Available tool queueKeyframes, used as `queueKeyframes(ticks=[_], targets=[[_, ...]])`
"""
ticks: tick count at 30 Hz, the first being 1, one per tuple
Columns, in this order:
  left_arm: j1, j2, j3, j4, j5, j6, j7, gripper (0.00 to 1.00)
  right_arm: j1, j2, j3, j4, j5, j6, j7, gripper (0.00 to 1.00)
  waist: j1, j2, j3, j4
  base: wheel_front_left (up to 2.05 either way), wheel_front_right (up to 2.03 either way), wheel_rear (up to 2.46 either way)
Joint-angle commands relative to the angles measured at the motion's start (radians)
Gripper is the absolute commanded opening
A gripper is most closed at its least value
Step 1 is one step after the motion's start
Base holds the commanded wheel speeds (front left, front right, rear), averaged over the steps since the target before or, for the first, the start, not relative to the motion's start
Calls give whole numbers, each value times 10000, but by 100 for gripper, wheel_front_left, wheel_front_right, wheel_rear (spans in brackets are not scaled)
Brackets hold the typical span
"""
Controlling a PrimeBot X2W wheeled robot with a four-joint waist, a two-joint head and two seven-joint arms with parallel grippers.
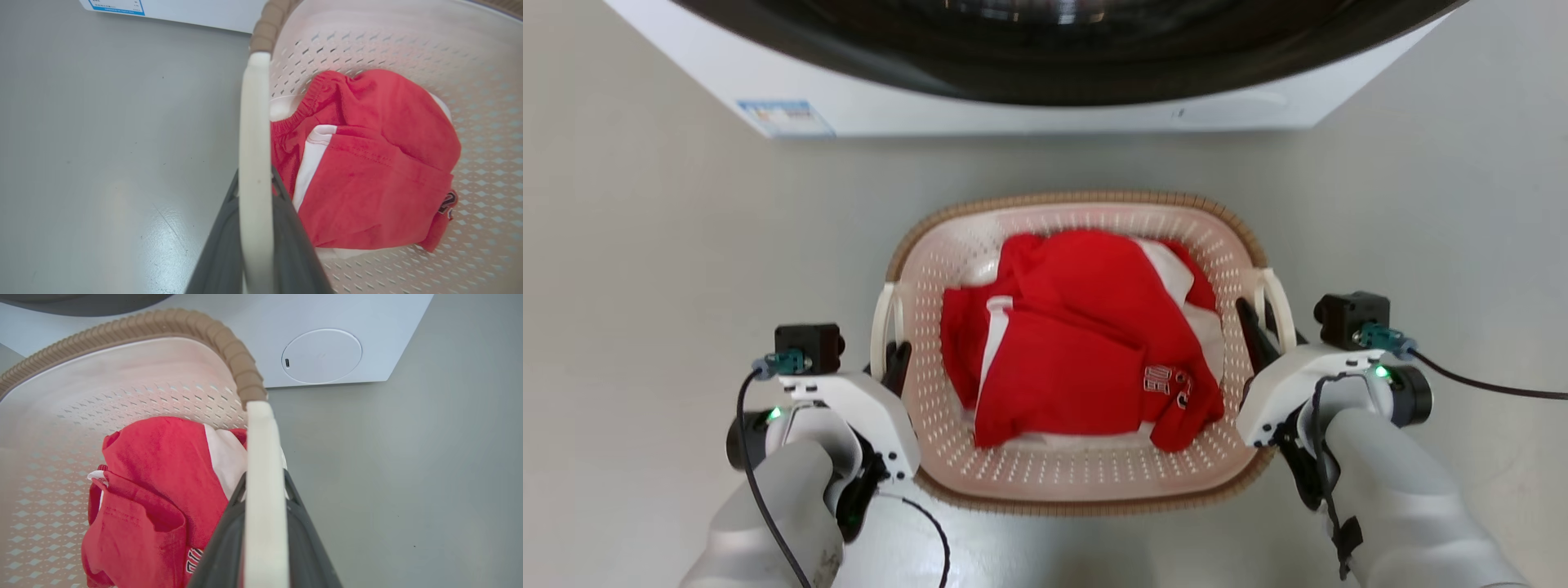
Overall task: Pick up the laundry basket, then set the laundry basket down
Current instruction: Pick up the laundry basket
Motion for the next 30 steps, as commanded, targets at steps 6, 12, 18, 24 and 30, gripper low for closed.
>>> queueKeyframes(ticks=[6, 12, 18, 24, 30], targets=[[451, 208, -387, 159, -768, -71, 307, 0, 579, 176, 1416, 370, 1122, 77, 74, 0, 0, 0, -1841, -300, 0, 0, 0], [895, 310, -847, 299, -1315, -71, 637, 0, 970, 176, 2289, 577, 2028, 77, 305, 0, 0, 0, -2936, -460, 0, 0, 0], [1252, 280, -1247, 515, -1772, -71, 1287, 0, 1362, 176, 2912, 782, 2802, 77, 715, 0, 0, 0, -3955, -579, 0, 0, 0], [1486, 210, -1500, 640, -2091, -71, 1749, 0, 1592, 176, 3326, 789, 3418, 77, 1119, 0, 0, 0, -4645, -644, 0, 0, 0], [1667, 100, -1772, 835, -2361, -71, 2278, 0, 1661, 176, 3686, 1097, 3951, 77, 1858, 0, 0, 0, -5206, -672, 0, 0, 0]])
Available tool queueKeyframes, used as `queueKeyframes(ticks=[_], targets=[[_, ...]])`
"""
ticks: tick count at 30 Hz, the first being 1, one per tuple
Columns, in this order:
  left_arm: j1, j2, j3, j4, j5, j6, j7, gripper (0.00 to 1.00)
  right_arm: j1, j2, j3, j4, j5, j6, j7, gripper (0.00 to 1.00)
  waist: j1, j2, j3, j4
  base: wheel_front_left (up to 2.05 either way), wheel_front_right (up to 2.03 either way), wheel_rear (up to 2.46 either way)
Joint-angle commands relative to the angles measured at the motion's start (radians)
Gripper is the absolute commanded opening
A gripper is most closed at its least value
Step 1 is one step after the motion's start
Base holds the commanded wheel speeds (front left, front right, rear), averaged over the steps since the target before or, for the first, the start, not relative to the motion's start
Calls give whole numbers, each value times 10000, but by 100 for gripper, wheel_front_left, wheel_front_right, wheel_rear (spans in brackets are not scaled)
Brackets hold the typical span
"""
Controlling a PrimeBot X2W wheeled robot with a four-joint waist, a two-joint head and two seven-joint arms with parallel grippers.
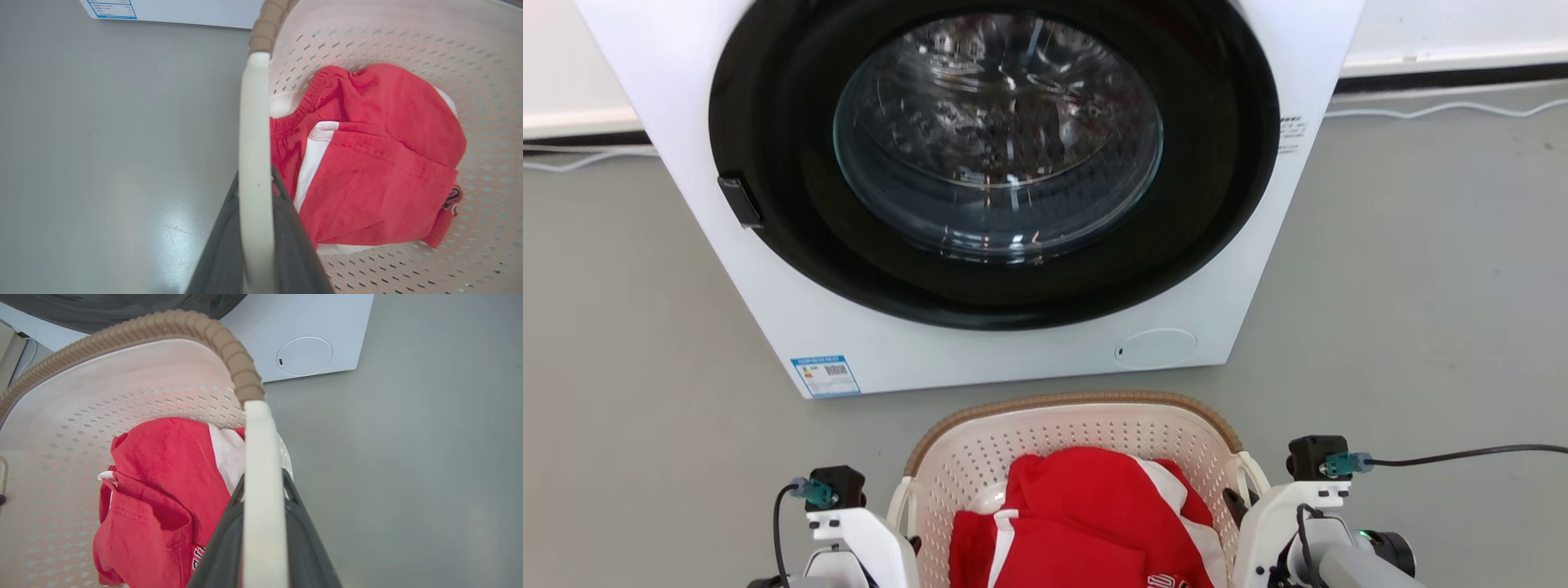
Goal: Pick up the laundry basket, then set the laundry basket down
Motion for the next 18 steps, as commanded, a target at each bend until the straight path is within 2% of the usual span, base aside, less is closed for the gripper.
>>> queueKeyframes(ticks=[1, 18], targets=[[-138, 176, 198, -108, -87, -69, -63, 0, 53, 107, 250, -145, 47, 87, 63, 0, 0, -1, -156, -25, 0, 0, 0], [-89, 28, -115, 217, -749, -69, 865, 0, -67, 97, 1046, 32, 864, 87, 1071, 0, 0, -1, -532, -92, 0, 0, 0]])
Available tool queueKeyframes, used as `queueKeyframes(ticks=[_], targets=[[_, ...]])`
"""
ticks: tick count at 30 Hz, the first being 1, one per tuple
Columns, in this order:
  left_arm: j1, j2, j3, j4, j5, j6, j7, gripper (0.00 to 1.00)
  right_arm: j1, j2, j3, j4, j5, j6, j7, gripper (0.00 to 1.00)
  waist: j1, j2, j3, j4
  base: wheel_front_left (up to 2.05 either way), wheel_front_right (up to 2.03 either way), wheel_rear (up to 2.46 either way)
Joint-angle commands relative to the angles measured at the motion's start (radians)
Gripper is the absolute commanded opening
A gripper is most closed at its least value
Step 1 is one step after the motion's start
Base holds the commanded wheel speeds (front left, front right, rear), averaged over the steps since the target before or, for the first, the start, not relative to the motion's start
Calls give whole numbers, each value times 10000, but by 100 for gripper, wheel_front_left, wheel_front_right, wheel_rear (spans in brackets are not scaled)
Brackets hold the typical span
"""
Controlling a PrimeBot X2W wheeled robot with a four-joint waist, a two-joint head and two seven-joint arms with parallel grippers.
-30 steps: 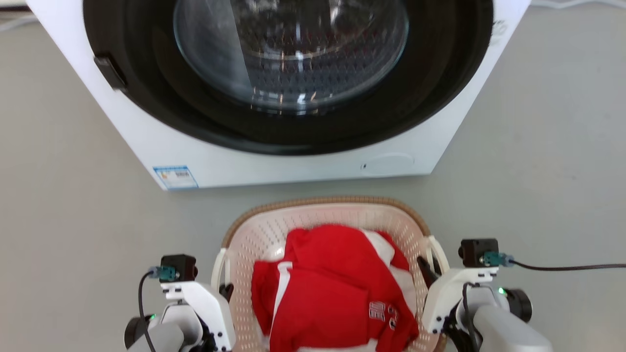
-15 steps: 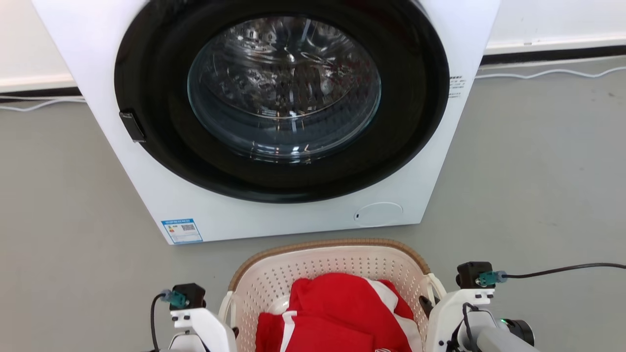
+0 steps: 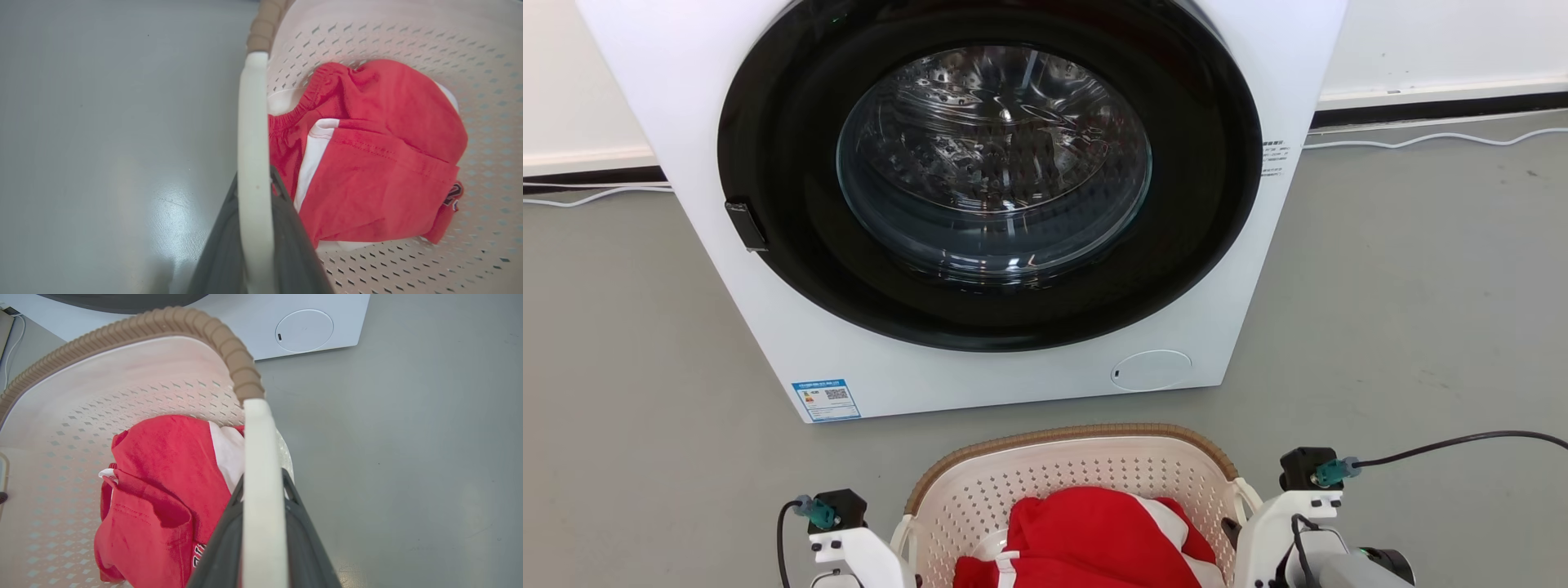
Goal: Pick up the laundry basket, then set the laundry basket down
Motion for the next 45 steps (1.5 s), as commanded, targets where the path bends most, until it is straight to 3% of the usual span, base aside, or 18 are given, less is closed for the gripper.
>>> queueKeyframes(ticks=[1, 36, 45], targets=[[-287, 138, 198, -62, -124, -71, -49, 0, -56, 118, 261, -206, 164, 88, 62, 0, 0, 0, -4, -20, 0, 0, 0], [-473, 306, -354, -155, -647, -71, -193, 0, -94, 59, 1385, -239, 1214, 88, -446, 0, 0, 0, 149, 65, 0, 0, 0], [-758, 427, -482, -243, -662, -71, -543, 0, -227, 84, 1578, -250, 1459, 88, -776, 0, 0, 0, 624, 181, 0, 0, 0]])
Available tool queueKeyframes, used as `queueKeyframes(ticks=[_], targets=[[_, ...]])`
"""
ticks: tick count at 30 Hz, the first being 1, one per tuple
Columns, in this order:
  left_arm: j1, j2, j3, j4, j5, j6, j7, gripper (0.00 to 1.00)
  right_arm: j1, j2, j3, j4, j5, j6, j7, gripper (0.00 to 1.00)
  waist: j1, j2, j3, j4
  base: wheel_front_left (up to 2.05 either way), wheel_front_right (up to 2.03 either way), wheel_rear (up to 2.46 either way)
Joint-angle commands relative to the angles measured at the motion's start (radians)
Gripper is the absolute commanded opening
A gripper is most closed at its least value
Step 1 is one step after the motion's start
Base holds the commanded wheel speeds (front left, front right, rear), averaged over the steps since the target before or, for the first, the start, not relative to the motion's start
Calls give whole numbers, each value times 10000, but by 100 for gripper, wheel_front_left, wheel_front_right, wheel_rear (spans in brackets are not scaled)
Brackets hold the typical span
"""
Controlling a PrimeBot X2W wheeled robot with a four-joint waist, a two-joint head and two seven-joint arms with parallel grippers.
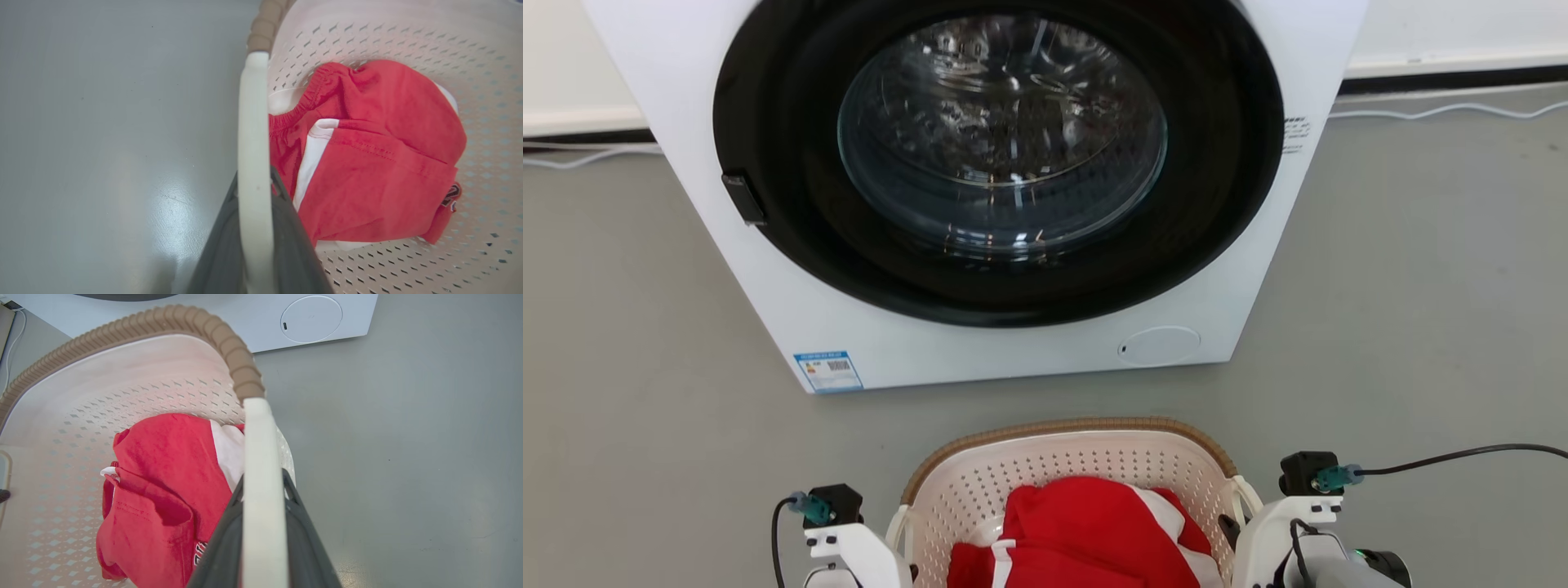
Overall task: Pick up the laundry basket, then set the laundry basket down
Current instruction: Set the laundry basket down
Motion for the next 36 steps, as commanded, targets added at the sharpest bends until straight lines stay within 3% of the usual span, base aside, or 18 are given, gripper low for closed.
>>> queueKeyframes(ticks=[1, 26, 36], targets=[[-713, 265, 195, -189, -78, -69, -219, 0, -218, 143, 216, -212, 51, 88, -209, 0, 0, 0, 171, 74, 0, 0, 0], [-2116, 391, 115, 119, 98, -69, -2723, 0, -1435, -40, 471, -295, 377, 88, -2020, 0, 0, 0, 3212, 443, 0, 0, 0], [-2848, 428, 229, 252, 242, -69, -3213, 0, -2061, -173, 260, -483, 458, 88, -2385, 0, 0, 0, 4659, 455, 0, 0, 0]])
